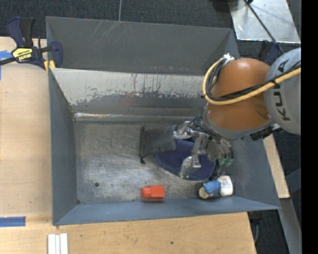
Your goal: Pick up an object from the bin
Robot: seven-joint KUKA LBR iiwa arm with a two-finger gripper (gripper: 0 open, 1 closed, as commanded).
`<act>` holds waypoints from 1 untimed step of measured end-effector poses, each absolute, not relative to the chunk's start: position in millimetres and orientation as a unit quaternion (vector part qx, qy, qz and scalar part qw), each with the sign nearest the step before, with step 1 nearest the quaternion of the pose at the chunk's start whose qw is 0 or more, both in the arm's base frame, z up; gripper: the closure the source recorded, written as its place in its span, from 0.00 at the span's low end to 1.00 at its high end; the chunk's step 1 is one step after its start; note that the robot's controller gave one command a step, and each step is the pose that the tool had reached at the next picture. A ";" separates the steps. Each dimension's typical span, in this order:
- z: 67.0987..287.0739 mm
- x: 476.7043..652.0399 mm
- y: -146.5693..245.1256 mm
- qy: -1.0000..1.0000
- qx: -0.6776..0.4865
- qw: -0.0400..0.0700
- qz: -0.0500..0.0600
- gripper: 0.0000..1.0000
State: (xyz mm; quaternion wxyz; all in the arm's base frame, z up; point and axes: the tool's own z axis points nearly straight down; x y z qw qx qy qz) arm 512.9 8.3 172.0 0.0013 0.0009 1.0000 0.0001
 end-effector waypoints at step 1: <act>73.7 528.8 -20.7 0.999 0.048 0.006 0.002 0.00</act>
Offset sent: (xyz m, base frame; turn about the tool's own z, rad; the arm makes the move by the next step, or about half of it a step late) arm 0.0117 -0.0296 -0.1020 0.0938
